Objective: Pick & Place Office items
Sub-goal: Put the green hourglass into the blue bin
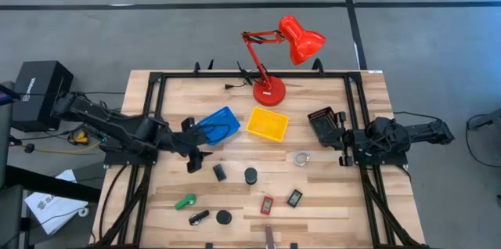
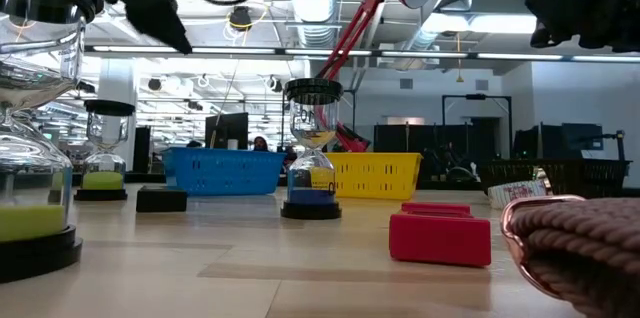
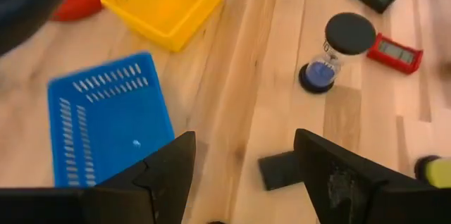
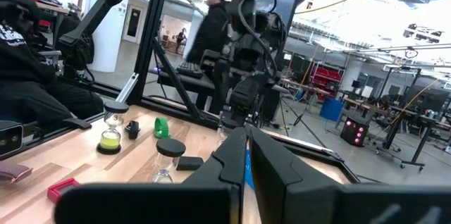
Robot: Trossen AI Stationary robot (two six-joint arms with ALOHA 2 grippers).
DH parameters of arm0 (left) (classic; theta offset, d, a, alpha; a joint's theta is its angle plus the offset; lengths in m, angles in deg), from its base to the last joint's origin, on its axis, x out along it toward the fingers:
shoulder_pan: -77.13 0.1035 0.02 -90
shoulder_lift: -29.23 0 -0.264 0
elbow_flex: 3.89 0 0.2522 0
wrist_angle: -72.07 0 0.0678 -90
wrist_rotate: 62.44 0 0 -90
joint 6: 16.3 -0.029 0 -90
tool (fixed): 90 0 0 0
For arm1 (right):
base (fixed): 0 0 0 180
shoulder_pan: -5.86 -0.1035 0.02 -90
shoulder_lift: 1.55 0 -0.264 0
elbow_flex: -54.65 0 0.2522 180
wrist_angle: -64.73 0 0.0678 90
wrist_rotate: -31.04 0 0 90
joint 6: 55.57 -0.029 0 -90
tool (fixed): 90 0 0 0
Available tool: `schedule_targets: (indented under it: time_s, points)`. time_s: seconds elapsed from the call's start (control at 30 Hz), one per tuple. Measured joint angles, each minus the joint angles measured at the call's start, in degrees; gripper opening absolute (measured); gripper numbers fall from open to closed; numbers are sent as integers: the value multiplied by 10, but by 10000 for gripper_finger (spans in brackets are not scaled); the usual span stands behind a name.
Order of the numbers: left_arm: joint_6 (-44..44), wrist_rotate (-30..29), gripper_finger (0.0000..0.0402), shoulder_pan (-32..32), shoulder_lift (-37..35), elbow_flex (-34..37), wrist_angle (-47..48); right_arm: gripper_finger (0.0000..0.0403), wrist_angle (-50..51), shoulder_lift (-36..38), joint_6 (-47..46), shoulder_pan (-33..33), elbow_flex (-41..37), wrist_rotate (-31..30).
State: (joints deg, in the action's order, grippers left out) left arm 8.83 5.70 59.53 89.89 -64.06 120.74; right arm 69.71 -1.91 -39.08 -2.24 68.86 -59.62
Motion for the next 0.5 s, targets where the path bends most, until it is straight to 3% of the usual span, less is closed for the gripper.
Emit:
schedule_targets:
  time_s: [0.5]
  points:
    - [61,18,265,0,-1,95,1,12,16,0,-37,0,0,0]
